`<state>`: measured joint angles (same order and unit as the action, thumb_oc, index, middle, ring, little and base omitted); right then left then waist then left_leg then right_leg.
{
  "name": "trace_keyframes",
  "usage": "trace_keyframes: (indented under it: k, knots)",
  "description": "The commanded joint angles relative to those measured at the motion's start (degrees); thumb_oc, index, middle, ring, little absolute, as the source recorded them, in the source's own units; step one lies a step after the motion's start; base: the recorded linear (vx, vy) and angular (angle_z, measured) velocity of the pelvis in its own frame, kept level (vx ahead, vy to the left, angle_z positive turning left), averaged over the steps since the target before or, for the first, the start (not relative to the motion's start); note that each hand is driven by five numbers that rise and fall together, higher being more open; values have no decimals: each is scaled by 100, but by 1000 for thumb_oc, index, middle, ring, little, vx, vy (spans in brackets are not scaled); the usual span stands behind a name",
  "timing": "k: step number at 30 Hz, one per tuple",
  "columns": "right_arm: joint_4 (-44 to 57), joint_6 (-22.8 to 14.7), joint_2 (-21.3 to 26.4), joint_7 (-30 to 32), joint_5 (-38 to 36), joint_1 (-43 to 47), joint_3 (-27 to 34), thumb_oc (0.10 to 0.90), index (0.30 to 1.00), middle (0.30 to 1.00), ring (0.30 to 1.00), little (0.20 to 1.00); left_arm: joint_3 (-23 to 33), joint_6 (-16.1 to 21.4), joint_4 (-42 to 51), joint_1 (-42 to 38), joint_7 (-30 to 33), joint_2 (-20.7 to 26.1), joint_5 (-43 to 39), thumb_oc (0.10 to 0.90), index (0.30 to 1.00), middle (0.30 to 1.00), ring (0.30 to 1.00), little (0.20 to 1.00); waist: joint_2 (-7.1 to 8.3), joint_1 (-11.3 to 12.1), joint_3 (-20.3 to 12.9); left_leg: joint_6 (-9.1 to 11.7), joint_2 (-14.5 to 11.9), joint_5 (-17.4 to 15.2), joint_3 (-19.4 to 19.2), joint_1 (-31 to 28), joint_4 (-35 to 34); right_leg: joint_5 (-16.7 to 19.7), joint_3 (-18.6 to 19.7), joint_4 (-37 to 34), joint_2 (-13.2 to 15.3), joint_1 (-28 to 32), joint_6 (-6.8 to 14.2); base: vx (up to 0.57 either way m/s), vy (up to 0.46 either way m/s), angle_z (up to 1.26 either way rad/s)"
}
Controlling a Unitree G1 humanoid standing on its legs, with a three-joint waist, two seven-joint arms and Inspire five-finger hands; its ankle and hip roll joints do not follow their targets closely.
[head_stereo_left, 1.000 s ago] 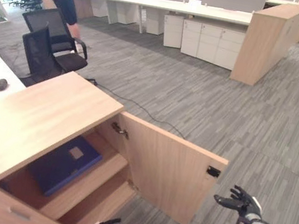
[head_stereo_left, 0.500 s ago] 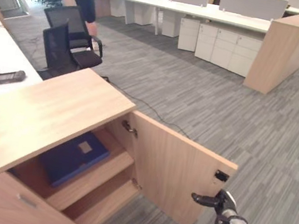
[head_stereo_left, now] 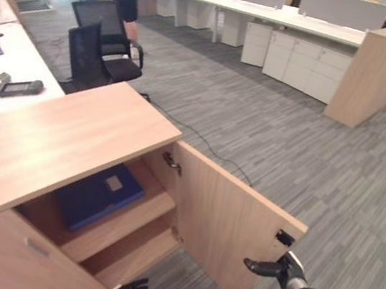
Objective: Put the empty folder in the office cabinet
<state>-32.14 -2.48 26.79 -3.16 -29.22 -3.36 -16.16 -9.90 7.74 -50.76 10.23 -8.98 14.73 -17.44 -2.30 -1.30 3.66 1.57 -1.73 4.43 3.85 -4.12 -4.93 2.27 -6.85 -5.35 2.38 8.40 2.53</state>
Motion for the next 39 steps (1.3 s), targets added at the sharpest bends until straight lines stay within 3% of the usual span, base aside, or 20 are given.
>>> trace_keyframes:
  k: [1, 5, 6, 7, 8, 11, 12, 14, 15, 17, 22, 25, 27, 30, 32, 33, 34, 35, 36, 39]
  knots:
    - [1057, -614, -413, -640, 44, 601, -102, 800, 900, 900, 900, 900, 135, 346, 63, -648, 122, 355, -482, 800, 900, 900, 900, 900, 90, 401, 150, 566, -266, -197, 88, 84, 101, -646, -355, 334, 215, -92, 292, -132, -35, 38]
    - [1185, -646, -402, -662, -59, 500, -116, 800, 900, 900, 900, 900, 277, 360, 61, -788, 203, 389, -659, 800, 900, 900, 900, 900, 154, 406, 366, 707, -342, -183, -109, 639, 728, -642, -587, 381, 365, -216, 295, -128, 25, 45]
    - [1218, -659, -398, -633, -66, 480, -149, 800, 900, 900, 900, 900, 304, 340, 42, -850, 232, 367, -689, 800, 900, 900, 900, 900, 200, 349, 414, 695, -483, -207, -548, 748, 963, -608, -719, 397, 464, -262, 309, -120, 53, 44]
    - [1245, -618, -449, -616, -102, 472, -237, 800, 900, 900, 900, 900, 368, 325, 25, -867, 256, 345, -692, 800, 900, 900, 900, 900, 273, 243, 408, 656, -828, -304, -1409, 702, 1247, -563, -901, 414, 578, -304, 315, -134, 80, 84]
    - [1297, -604, -457, -629, -110, 471, -279, 800, 900, 900, 900, 900, 402, 329, 1, -839, 281, 350, -699, 800, 900, 900, 900, 900, 285, 232, 394, 689, -940, -351, -1573, 635, 1325, -557, -927, 431, 599, -298, 303, -74, 60, 110]
    - [1314, -592, -463, -641, -82, 493, -339, 800, 900, 900, 900, 900, 420, 334, -27, -831, 292, 347, -688, 800, 900, 900, 900, 900, 284, 214, 376, 725, -1054, -352, -1635, 561, 1389, -555, -1004, 469, 641, -291, 289, -54, 110, 73]
    - [1366, -559, -513, -662, -109, 496, -418, 800, 900, 900, 900, 900, 392, 325, -12, -865, 300, 331, -701, 800, 900, 900, 900, 900, 251, 152, 309, 832, -1410, -181, -1781, 320, 1402, -552, -1372, 578, 775, -282, 255, -107, 210, 46]
    - [1376, -526, -545, -683, -149, 436, -461, 800, 900, 900, 900, 900, 325, 307, 35, -853, 259, 307, -661, 800, 900, 900, 900, 900, 189, 82, 280, 929, -1590, -186, -1904, 14, 1278, -573, -1691, 661, 835, -265, 252, -99, 176, 68]
    - [1376, -526, -545, -683, -149, 436, -461, 800, 900, 900, 900, 900, 325, 306, 35, -853, 259, 307, -661, 800, 900, 900, 900, 900, 188, 82, 281, 929, -1590, -185, -1904, 13, 1277, -573, -1692, 661, 835, -264, 252, -63, 100, 88]
    - [1431, -476, -594, -735, -194, 337, -474, 800, 900, 900, 900, 900, 183, 269, 67, -816, 182, 276, -528, 800, 900, 900, 900, 900, 126, 8, 136, 938, -1507, -310, -2204, -216, 871, -498, -2093, 737, 954, -298, 307, -53, 193, 64]
    - [1394, -422, -708, -780, -62, 430, -558, 800, 900, 900, 900, 900, 65, 233, 165, -728, 116, 341, -319, 800, 900, 900, 900, 900, 191, 169, 112, 786, -1192, -478, -2025, -184, 682, -395, -2252, 1002, 1219, -263, 433, -19, 266, 60]
    - [1275, -410, -856, -748, 15, 591, -626, 800, 900, 900, 900, 900, 44, 224, 253, -674, 55, 406, -277, 800, 900, 900, 900, 900, 260, 342, 123, 571, -902, -569, -1931, -257, 375, -261, -2439, 1392, 1555, -401, 617, -48, 265, 20]
    - [1149, -395, -1021, -712, 92, 823, -701, 800, 900, 900, 900, 900, 150, 231, 343, -565, 73, 472, -275, 800, 900, 900, 900, 900, 283, 503, 184, 356, -676, -644, -1917, -383, 129, 61, -2309, 1990, 1855, -699, 947, -28, 237, 43]
    - [1101, -419, -1123, -659, 38, 917, -656, 800, 900, 900, 900, 900, 178, 228, 267, -601, 98, 519, -259, 800, 900, 900, 900, 900, 340, 570, 194, 277, -567, -621, -1787, -348, 85, 316, -2144, 2207, 1929, -839, 1109, -17, 106, 40]
    - [1224, -481, -1116, -505, -98, 959, -552, 800, 900, 900, 900, 900, 156, 238, 244, -681, 162, 562, -338, 800, 900, 900, 900, 900, 337, 502, 183, 222, -504, -591, -1438, -284, 32, -95, -1196, 2018, 1351, -957, 1063, 23, 67, 100]
    - [1225, -481, -1115, -505, -99, 961, -550, 800, 900, 900, 900, 900, 156, 238, 244, -684, 162, 562, -338, 800, 900, 900, 900, 900, 334, 504, 166, 224, -510, -572, -1440, -260, 25, -70, -1199, 1993, 1340, -974, 1055, 86, 107, 159]
    - [1287, -515, -1051, -428, -141, 986, -467, 800, 900, 900, 900, 900, 117, 244, 272, -739, 167, 570, -403, 800, 900, 900, 900, 900, 309, 403, 194, 174, -413, -543, -1169, -255, 25, -386, -406, 1785, 857, -1118, 966, 66, 75, 145]
    - [1288, -514, -1049, -428, -141, 985, -466, 800, 900, 900, 900, 900, 115, 243, 271, -739, 167, 568, -404, 800, 900, 900, 900, 900, 304, 411, 198, 178, -419, -555, -1177, -265, 27, -398, -399, 1793, 850, -1115, 962, 105, 82, 116]
    - [1359, -539, -991, -391, -135, 915, -337, 800, 900, 900, 900, 900, 37, 250, 272, -799, 138, 545, -376, 800, 900, 900, 900, 900, 324, 354, 218, 121, -282, -574, -826, -249, -7, -479, -7, 1533, 678, -1003, 843, 58, -13, 107]
    - [1381, -538, -959, -370, -76, 774, -268, 800, 900, 900, 900, 900, -12, 235, 203, -774, 120, 508, -266, 800, 900, 900, 900, 900, 350, 369, 105, 95, -173, -611, -648, -255, -7, -492, -40, 1130, 683, -631, 750, 77, -27, 101]
